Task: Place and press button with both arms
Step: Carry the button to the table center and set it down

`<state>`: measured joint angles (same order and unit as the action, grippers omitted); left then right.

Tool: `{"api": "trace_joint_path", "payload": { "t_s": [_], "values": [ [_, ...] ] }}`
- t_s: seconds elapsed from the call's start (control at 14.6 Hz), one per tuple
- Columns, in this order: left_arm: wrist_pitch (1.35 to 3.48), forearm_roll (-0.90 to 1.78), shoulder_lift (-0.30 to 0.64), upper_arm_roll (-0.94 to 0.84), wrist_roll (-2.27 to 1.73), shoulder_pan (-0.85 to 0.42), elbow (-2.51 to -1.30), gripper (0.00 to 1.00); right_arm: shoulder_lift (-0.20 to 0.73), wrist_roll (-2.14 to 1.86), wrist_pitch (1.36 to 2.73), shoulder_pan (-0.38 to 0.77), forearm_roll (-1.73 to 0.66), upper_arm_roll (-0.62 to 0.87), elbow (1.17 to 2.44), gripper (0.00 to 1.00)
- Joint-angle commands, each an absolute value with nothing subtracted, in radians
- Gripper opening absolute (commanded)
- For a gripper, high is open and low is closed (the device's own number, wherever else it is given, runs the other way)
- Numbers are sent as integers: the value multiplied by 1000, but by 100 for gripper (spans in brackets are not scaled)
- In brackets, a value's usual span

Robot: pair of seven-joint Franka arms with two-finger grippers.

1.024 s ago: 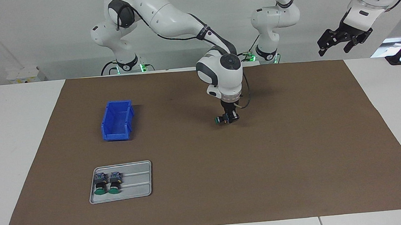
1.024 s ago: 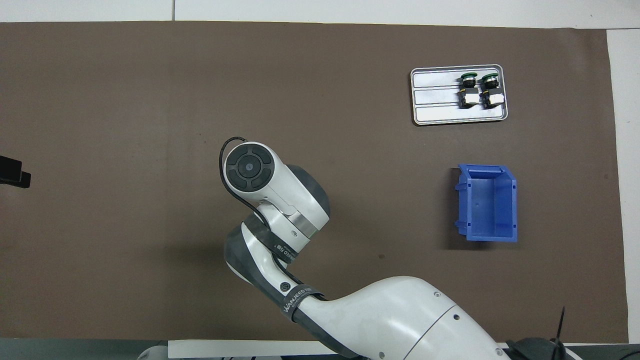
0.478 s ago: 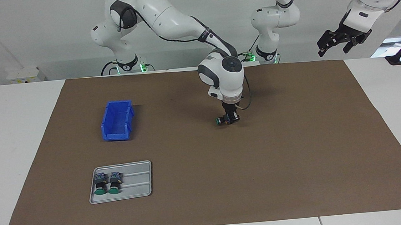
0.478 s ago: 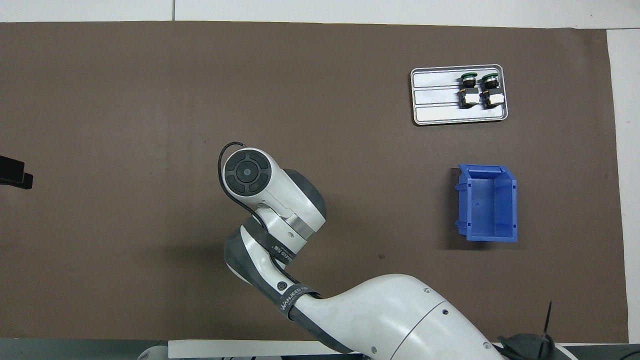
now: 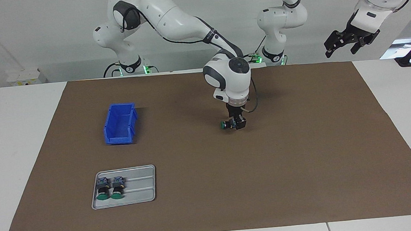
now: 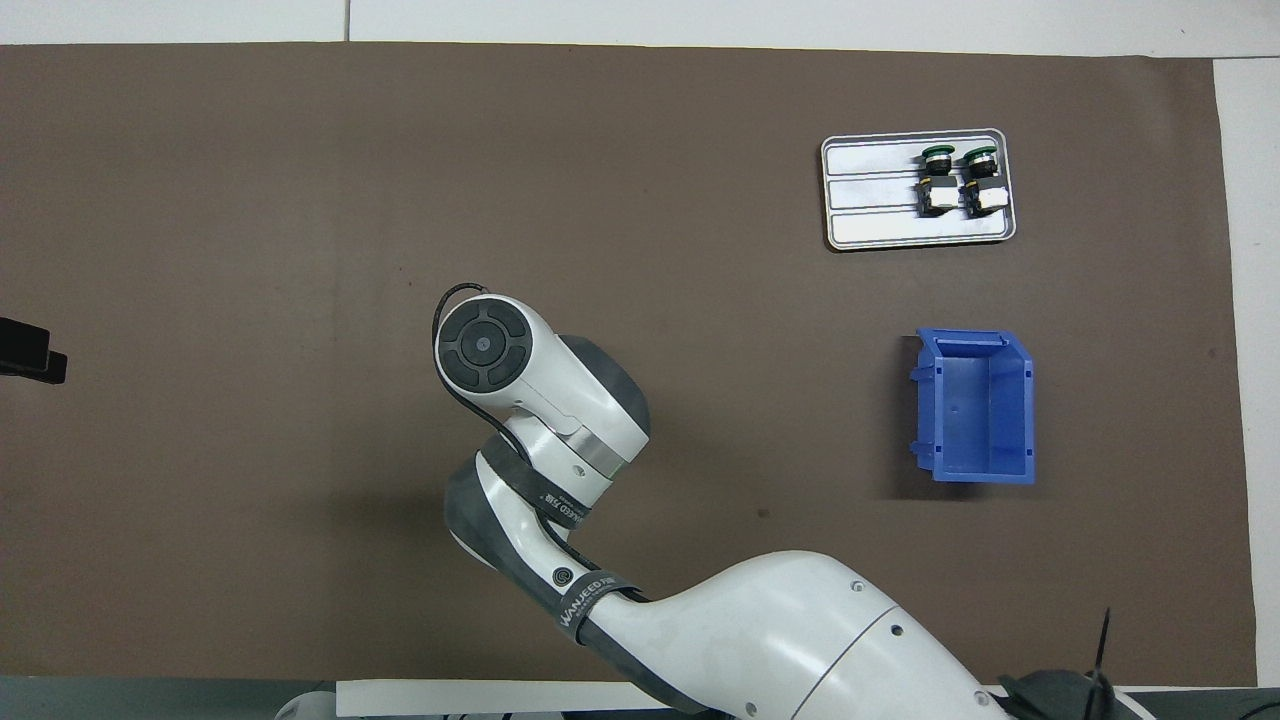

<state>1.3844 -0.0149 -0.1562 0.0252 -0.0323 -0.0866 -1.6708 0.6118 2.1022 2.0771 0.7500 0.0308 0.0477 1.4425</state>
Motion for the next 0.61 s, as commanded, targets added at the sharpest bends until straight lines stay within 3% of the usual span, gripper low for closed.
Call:
{"api": "trace_joint_path", "payload": {
  "t_s": [0.0, 0.55],
  "values": [
    [1413, -25, -186, 20, -90, -87, -1707, 100, 519, 2056, 1953, 683, 48, 54, 1407, 99],
    [1442, -23, -184, 8, -487, -207, -1764, 100, 266, 1458, 1711, 382, 31, 54, 1414, 99]
  ]
}}
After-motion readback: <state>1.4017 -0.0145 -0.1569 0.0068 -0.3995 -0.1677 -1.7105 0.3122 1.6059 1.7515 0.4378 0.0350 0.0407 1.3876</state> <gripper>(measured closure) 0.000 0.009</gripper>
